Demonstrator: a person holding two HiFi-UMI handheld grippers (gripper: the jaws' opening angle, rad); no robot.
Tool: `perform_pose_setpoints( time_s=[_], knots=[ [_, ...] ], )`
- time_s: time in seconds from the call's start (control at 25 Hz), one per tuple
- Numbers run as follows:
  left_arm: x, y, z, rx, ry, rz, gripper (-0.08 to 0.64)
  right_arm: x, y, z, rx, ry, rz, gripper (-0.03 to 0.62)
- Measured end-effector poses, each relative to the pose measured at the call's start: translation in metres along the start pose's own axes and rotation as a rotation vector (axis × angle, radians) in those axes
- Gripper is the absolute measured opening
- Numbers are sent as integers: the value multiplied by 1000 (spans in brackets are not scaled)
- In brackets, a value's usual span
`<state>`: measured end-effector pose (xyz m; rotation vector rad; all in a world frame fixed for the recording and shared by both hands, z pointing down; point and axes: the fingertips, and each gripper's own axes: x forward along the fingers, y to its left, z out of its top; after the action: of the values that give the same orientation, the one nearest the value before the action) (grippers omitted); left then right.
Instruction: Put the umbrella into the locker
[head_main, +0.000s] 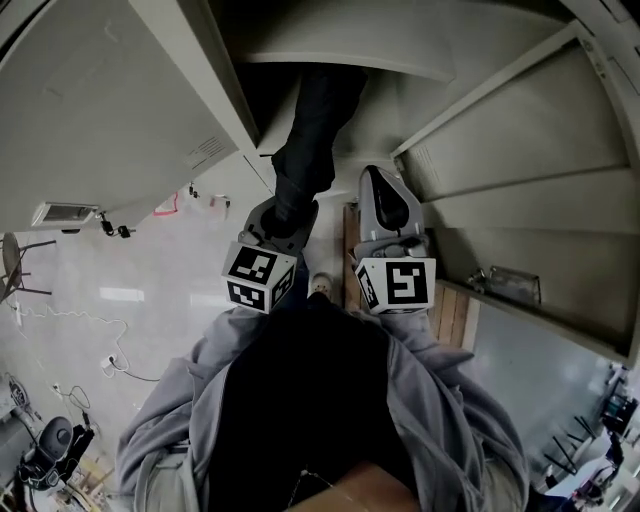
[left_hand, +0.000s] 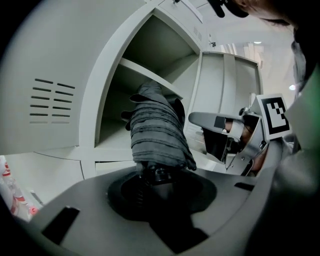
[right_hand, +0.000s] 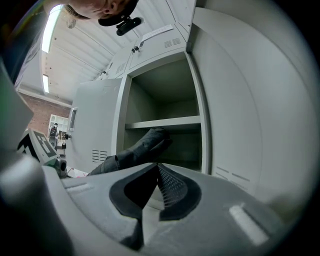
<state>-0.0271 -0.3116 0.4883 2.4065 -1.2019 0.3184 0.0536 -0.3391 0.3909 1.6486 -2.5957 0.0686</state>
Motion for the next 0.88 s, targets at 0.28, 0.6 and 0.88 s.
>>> perform_pose_setpoints(
  time_s=[0.28,0.6,0.88],
  knots=[
    [29,20,27,-58,17,-46,120,27,-16,3,-5,3,-65,3],
    [55,35,59,-107,32,-118,124,56,-22,9,-10,-13,-129,3],
    [75,41,80,-109,41,-115,127,67,-21,8,-9,-13,-146,3]
  ],
)
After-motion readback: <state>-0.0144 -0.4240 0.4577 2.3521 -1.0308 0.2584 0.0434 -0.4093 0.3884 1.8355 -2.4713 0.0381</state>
